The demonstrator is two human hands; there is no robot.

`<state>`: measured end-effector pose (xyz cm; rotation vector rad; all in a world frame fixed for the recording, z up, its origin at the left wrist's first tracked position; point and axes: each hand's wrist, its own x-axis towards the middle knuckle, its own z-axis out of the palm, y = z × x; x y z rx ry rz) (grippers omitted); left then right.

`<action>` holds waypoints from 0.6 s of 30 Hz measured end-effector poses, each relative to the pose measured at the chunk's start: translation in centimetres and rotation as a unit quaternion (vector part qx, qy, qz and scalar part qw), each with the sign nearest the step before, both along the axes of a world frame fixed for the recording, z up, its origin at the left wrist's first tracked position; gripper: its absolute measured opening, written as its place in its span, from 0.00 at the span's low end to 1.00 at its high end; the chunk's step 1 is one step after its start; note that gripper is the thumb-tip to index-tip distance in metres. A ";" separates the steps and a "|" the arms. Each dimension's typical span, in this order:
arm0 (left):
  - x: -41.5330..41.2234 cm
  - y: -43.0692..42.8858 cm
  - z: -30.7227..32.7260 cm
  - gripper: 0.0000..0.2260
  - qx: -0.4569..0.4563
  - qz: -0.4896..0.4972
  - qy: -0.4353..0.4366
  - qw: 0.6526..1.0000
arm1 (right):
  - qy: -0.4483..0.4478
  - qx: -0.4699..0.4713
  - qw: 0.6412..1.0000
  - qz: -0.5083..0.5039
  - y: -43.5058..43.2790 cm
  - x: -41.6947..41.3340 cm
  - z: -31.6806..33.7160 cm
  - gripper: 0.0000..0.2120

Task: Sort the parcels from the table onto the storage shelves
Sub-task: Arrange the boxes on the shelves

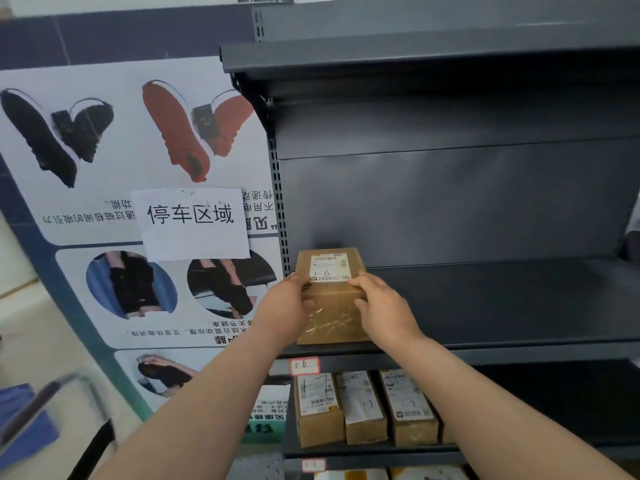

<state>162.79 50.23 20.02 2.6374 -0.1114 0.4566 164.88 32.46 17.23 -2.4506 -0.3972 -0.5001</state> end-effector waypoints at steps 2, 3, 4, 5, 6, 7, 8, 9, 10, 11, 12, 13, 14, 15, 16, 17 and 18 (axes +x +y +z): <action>0.2 0.0 -0.2 0.17 -0.002 -0.001 0.004 1.000 | -0.001 0.002 1.000 -0.004 0.0 0.1 -0.1 0.17; 0.2 -0.1 -0.3 0.18 -0.004 -0.001 0.006 1.000 | -0.002 0.003 1.000 -0.007 0.1 0.0 -0.2 0.17; 0.2 -0.1 -0.4 0.19 -0.003 0.000 0.010 1.000 | -0.001 0.004 1.000 -0.009 0.1 0.0 -0.2 0.17; 0.2 0.0 -0.5 0.19 0.003 0.000 0.014 1.000 | 0.000 0.004 1.000 -0.010 0.2 -0.1 -0.2 0.17; 0.2 0.0 -0.6 0.20 0.011 0.001 0.020 1.000 | 0.002 0.003 1.000 -0.010 0.2 -0.2 -0.1 0.18; 0.2 0.1 -0.6 0.20 0.019 0.003 0.026 0.999 | 0.006 -0.001 1.000 -0.008 0.2 -0.3 0.1 0.18; 0.3 0.1 -0.6 0.20 0.025 0.004 0.030 0.999 | 0.012 -0.009 1.000 -0.008 0.1 -0.4 0.3 0.19; 0.3 0.2 -0.6 0.21 0.034 0.005 0.031 0.999 | 0.020 -0.020 1.000 -0.008 0.0 -0.6 0.5 0.21; 0.3 0.1 -0.5 0.22 0.048 0.006 0.025 0.999 | 0.031 -0.031 0.999 -0.007 -0.2 -0.9 0.6 0.23; 0.2 0.0 -0.5 0.23 0.068 0.009 0.009 0.998 | 0.041 -0.039 0.998 -0.007 -0.5 -1.3 0.6 0.26; 0.0 -0.2 -0.5 0.25 0.085 0.013 -0.017 0.996 | 0.044 -0.043 0.998 -0.011 -0.9 -1.8 0.5 0.29; -0.4 -0.6 -0.5 0.26 0.091 0.015 -0.050 0.994 | 0.036 -0.049 0.998 -0.019 -1.5 -2.4 0.3 0.30; -0.8 -1.1 -0.5 0.26 0.093 0.012 -0.080 0.992 | 0.020 -0.062 0.997 -0.031 -2.1 -3.1 0.0 0.31; -1.3 -1.7 -0.5 0.25 0.095 0.000 -0.103 0.990 | 0.005 -0.086 0.995 -0.044 -3.0 -3.9 -0.4 0.30; -1.8 -2.5 -0.6 0.23 0.104 -0.017 -0.114 0.988 | -0.004 -0.117 0.992 -0.055 -3.8 -4.7 -0.8 0.28; -2.3 -3.3 -0.6 0.22 0.119 -0.038 -0.119 0.985 | -0.007 -0.151 0.986 -0.064 -4.8 -5.6 -1.4 0.26; -2.6 -4.3 -0.7 0.21 0.136 -0.061 -0.122 0.981 | -0.004 -0.180 0.981 -0.074 -5.9 -6.5 -1.9 0.23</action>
